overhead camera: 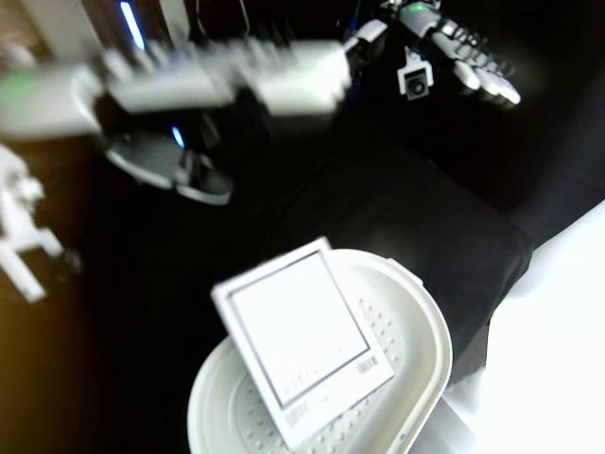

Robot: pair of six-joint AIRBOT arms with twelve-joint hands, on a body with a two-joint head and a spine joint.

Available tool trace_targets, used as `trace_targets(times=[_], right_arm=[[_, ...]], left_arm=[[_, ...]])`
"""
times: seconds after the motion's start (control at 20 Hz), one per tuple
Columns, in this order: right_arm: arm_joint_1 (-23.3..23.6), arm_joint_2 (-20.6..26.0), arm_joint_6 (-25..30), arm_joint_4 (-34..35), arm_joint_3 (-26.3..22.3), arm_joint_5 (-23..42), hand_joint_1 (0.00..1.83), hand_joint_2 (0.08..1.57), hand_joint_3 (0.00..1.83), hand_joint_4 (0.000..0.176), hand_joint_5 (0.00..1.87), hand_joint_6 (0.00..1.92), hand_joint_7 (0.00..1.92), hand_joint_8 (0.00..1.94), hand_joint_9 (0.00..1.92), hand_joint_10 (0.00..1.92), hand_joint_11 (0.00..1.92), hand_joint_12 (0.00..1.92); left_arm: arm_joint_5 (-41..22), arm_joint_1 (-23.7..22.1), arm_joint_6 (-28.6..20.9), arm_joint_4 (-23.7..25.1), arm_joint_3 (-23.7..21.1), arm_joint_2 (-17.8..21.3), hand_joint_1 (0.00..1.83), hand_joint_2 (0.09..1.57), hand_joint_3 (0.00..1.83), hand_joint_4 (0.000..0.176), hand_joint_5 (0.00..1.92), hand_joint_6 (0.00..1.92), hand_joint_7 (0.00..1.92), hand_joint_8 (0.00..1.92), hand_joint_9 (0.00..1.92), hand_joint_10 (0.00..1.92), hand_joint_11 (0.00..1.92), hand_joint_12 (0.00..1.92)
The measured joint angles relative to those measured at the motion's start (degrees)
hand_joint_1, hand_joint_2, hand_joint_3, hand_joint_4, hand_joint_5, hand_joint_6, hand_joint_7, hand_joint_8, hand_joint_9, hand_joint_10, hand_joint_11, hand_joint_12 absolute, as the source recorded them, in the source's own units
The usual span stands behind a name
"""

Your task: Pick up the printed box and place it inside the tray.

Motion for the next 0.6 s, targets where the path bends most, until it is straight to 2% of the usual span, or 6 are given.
trace_targets(times=[0.35, 0.4, 0.45, 0.5, 0.55, 0.6], right_arm=[[-6.3, -0.9, 15.8, 1.0, 3.8, 5.5, 0.54, 0.77, 0.00, 0.176, 0.00, 0.00, 0.00, 0.00, 0.00, 0.00, 0.06, 0.06], [-8.3, -1.1, 17.7, 2.3, 4.0, 6.9, 0.65, 0.67, 0.00, 0.176, 0.00, 0.00, 0.00, 0.00, 0.00, 0.00, 0.01, 0.06], [-10.7, -1.3, 17.7, 3.4, 4.0, 9.3, 0.13, 0.79, 0.02, 0.176, 0.00, 0.00, 0.00, 0.00, 0.00, 0.00, 0.00, 0.01], [-13.2, -1.9, 18.2, 4.7, 4.0, 11.3, 0.03, 0.70, 0.00, 0.176, 0.00, 0.00, 0.00, 0.00, 0.00, 0.00, 0.00, 0.00], [-14.4, -2.6, 18.3, 5.4, 4.0, 12.5, 0.43, 0.75, 0.00, 0.176, 0.00, 0.00, 0.00, 0.00, 0.00, 0.00, 0.00, 0.00], [-16.1, -3.4, 19.4, 6.1, 3.8, 14.4, 0.77, 0.63, 0.00, 0.176, 0.00, 0.00, 0.00, 0.00, 0.00, 0.00, 0.00, 0.00]], left_arm=[[-0.3, 0.0, 0.0, 0.7, -0.3, 0.1, 0.29, 0.68, 0.00, 0.038, 0.00, 0.00, 0.00, 0.00, 0.00, 0.00, 0.00, 0.00], [-0.5, 0.2, 0.2, 0.9, -0.6, 0.1, 0.26, 0.70, 0.00, 0.055, 0.00, 0.00, 0.00, 0.00, 0.00, 0.00, 0.00, 0.00], [-0.2, 0.3, 0.9, 1.2, -1.1, 0.1, 0.38, 0.65, 0.00, 0.151, 0.00, 0.00, 0.00, 0.00, 0.00, 0.00, 0.00, 0.00], [0.2, 0.3, 2.0, 2.2, -1.7, 0.1, 0.47, 0.58, 0.00, 0.171, 0.00, 0.00, 0.00, 0.00, 0.00, 0.00, 0.00, 0.00], [0.4, 0.3, 2.6, 2.8, -1.8, 0.1, 0.51, 0.54, 0.00, 0.175, 0.00, 0.00, 0.00, 0.00, 0.00, 0.00, 0.00, 0.00], [0.5, 0.6, 3.7, 3.3, -2.5, 0.1, 0.50, 0.65, 0.00, 0.123, 0.00, 0.00, 0.00, 0.00, 0.00, 0.00, 0.00, 0.00]])
